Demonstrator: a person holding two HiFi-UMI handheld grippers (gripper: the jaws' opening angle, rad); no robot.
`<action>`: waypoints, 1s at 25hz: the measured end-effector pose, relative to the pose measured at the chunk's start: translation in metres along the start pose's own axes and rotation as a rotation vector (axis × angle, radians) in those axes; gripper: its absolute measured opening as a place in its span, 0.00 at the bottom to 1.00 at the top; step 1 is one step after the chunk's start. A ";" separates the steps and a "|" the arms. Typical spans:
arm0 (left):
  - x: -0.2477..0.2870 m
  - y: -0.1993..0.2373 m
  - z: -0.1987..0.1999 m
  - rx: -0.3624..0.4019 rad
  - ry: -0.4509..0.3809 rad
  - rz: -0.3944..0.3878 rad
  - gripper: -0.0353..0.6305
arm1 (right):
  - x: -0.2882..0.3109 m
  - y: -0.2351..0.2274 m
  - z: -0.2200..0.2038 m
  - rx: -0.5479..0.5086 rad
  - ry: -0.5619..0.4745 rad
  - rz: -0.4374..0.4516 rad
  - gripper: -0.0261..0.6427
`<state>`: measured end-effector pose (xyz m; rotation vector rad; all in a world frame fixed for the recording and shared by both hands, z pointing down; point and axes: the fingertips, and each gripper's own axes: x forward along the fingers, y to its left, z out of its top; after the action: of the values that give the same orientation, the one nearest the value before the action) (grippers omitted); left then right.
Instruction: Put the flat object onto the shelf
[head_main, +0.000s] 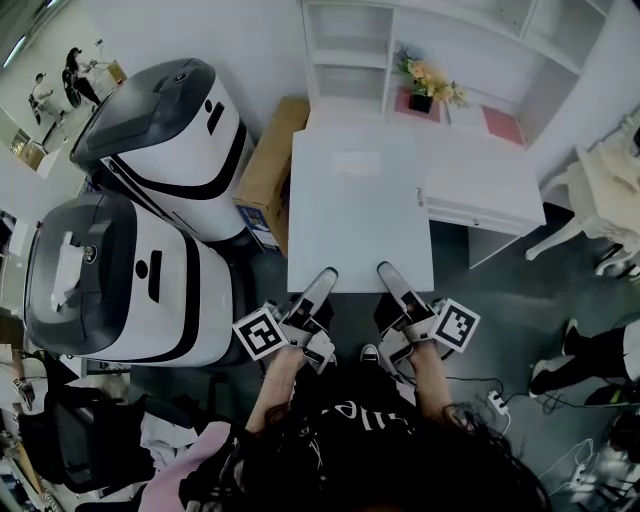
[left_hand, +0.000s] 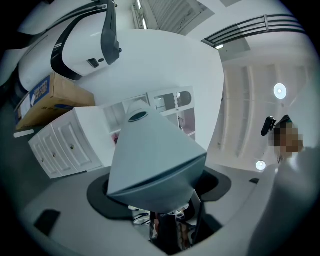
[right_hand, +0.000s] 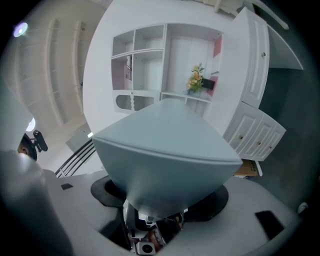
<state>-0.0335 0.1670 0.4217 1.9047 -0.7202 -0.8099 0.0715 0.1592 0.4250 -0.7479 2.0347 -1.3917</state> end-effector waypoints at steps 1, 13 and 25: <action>0.004 0.001 -0.002 0.000 -0.001 0.003 0.58 | -0.001 -0.002 0.004 0.004 0.002 -0.001 0.49; 0.060 0.010 -0.025 0.020 -0.037 0.035 0.58 | -0.007 -0.026 0.064 0.022 0.056 0.015 0.49; 0.080 0.026 -0.050 0.023 -0.078 0.106 0.58 | -0.015 -0.054 0.088 0.062 0.136 0.019 0.49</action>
<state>0.0499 0.1221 0.4442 1.8469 -0.8744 -0.8155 0.1514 0.0979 0.4507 -0.6207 2.0845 -1.5241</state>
